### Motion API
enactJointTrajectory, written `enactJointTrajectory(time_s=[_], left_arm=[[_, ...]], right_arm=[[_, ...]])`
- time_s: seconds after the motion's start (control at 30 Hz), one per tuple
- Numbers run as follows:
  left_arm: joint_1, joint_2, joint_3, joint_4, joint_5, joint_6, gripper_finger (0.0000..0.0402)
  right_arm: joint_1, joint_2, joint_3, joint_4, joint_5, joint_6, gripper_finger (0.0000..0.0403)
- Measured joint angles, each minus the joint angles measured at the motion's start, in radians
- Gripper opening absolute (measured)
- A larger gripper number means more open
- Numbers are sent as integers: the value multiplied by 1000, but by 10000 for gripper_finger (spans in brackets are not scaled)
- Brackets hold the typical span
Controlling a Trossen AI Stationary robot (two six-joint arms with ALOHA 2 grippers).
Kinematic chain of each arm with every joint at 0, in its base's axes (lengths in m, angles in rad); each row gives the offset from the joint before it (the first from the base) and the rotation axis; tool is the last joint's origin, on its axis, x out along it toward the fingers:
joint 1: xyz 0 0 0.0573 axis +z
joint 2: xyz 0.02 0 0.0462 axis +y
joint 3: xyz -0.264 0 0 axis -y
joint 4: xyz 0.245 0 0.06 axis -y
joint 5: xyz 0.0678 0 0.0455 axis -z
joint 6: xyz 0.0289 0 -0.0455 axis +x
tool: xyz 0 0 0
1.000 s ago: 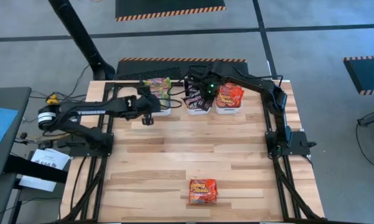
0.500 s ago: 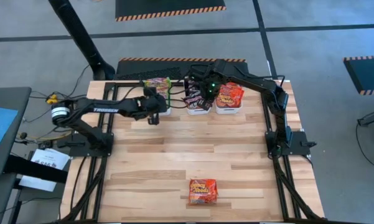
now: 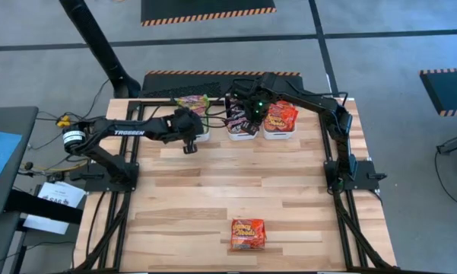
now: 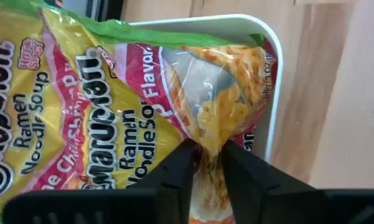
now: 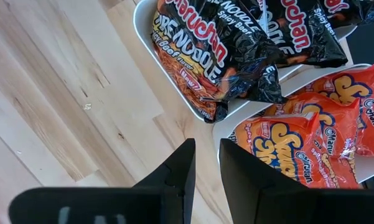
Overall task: Sort Maruchan noodles
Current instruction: Put the green noodle pack into the left white bin, then put the orange noodle pack into the right white bin
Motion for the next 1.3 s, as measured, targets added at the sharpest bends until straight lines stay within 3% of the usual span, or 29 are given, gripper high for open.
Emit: enactJointTrajectory(time_s=[0.3, 0.53, 0.73, 0.93, 1.3], left_arm=[[3, -1, 114, -125, 1, -123, 135], [3, -1, 282, -368, 7, -152, 137], [3, -35, 377, -500, 26, -272, 135], [3, -156, 363, -560, 39, -447, 135], [1, -398, 253, -579, 227, -695, 135]], right_arm=[[0, 0, 0, -27, 0, 0, 97], [0, 0, 0, -77, 0, -4, 97], [6, -13, 0, -77, -7, -2, 97], [37, -89, 0, -81, -6, 0, 97], [190, -233, -75, -80, -7, 143, 97]])
